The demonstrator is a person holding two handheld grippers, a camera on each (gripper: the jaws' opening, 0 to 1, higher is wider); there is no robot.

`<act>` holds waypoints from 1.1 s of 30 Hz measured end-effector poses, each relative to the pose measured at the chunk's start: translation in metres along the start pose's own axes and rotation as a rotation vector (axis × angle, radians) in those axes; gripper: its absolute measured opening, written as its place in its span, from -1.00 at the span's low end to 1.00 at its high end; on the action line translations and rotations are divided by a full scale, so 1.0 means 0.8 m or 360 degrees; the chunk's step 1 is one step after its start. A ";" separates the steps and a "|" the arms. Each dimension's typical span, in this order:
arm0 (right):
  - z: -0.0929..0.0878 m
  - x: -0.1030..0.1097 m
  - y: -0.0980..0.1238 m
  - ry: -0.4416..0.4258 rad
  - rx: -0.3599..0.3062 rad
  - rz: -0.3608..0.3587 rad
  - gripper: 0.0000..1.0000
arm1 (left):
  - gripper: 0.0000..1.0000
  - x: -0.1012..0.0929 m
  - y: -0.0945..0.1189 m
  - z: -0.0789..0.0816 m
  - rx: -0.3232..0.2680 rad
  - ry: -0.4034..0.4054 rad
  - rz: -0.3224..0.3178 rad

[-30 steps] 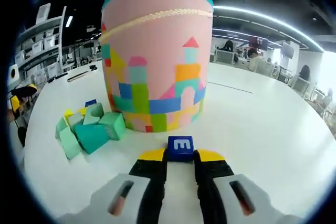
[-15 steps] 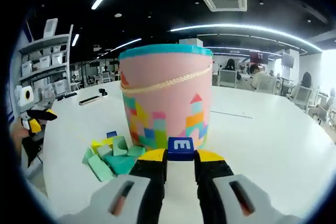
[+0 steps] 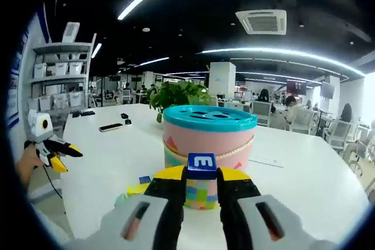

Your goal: Arrange the toys in the designated storage area by placing each visible toy with the group until no toy remains scattered across the table.

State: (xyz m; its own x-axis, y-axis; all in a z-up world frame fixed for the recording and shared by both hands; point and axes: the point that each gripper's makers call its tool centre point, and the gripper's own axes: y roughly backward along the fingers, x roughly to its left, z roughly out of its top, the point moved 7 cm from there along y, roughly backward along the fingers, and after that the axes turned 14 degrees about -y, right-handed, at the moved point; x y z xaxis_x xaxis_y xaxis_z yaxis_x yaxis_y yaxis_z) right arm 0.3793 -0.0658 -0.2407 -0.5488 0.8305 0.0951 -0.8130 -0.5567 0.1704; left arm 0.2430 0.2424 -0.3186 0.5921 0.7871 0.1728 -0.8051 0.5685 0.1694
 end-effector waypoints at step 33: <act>0.097 -0.018 -0.075 -0.0236 0.0035 0.0335 -0.60 | -0.06 -0.002 0.000 0.000 0.0008 0.0007 -0.0010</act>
State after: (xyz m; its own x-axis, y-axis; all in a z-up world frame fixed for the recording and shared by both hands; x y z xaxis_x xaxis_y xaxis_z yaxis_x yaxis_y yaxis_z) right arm 0.4508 -0.0432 -0.1764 -0.6698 0.6905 0.2732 -0.6784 -0.7186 0.1529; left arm 0.2420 0.2407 -0.3189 0.5972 0.7844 0.1673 -0.8010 0.5724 0.1753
